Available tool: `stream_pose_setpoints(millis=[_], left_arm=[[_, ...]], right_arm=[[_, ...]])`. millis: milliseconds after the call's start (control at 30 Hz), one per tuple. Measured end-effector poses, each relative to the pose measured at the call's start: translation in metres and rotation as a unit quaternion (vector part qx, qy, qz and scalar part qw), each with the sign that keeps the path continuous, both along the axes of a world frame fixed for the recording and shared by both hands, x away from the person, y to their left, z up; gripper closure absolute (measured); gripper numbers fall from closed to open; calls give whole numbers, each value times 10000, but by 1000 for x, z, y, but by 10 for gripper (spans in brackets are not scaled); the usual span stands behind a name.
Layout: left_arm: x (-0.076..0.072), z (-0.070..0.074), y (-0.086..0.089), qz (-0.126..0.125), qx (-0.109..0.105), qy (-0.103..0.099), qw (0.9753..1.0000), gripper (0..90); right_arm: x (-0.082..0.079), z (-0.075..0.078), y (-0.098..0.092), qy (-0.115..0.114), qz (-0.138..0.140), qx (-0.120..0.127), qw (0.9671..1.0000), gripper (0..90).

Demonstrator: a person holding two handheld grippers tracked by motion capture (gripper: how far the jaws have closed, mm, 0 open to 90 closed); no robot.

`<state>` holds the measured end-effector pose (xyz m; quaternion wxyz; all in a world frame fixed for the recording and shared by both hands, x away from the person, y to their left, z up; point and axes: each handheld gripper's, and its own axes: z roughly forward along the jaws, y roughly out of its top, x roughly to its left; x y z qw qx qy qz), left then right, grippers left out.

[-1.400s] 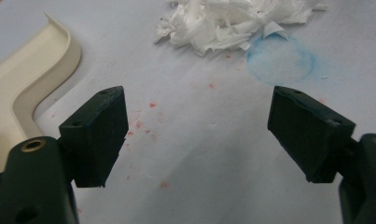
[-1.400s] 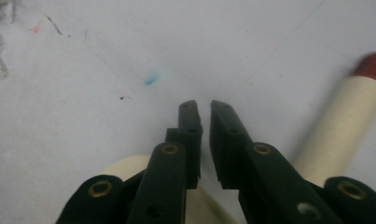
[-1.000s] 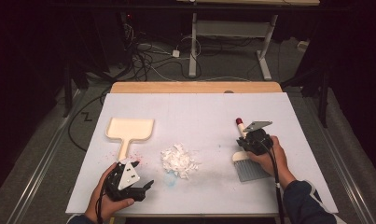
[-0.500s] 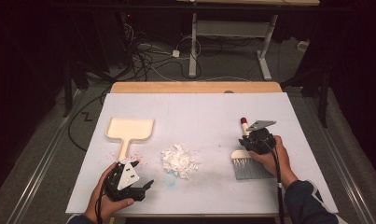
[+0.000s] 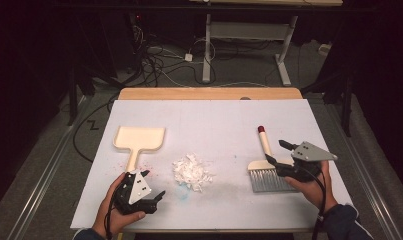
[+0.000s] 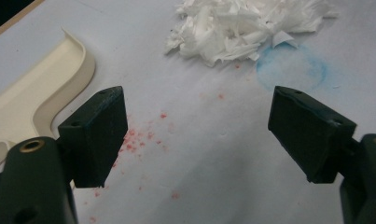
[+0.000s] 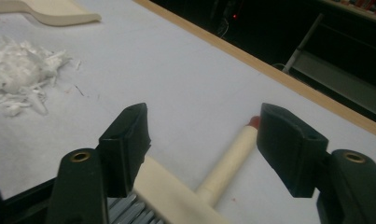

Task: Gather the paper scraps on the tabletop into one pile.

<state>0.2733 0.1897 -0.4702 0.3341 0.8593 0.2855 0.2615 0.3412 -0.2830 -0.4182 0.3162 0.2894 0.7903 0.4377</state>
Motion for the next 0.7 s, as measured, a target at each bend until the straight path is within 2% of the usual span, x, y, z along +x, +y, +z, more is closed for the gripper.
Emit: stream_pose_setpoints(millis=[67,167,233,300,367,467,700], left_arm=[[0,1,0,17,-9,-14,10000,181],[0,3,-3,46,21,-135,9999,180],[-1,3,-4,50,-31,-220,9997,178],[-3,2,-4,50,9,-237,9997,174],[-5,2,-3,65,39,-227,9997,174],[-6,2,-1,87,-21,-252,9996,174],[-3,1,-1,104,-11,-218,9997,174]], right_arm=[[-10,-5,-3,-57,-137,18,9999,258],[-25,-15,-4,-70,-302,-148,9994,221],[-34,-22,-3,-86,-308,-276,9991,209],[-39,-24,-2,-67,-265,-384,9989,209],[-40,-24,-2,-104,-307,-391,9987,207],[-38,-21,-2,-68,-374,-276,9989,207],[-33,-24,0,-18,-411,-350,9985,208]])
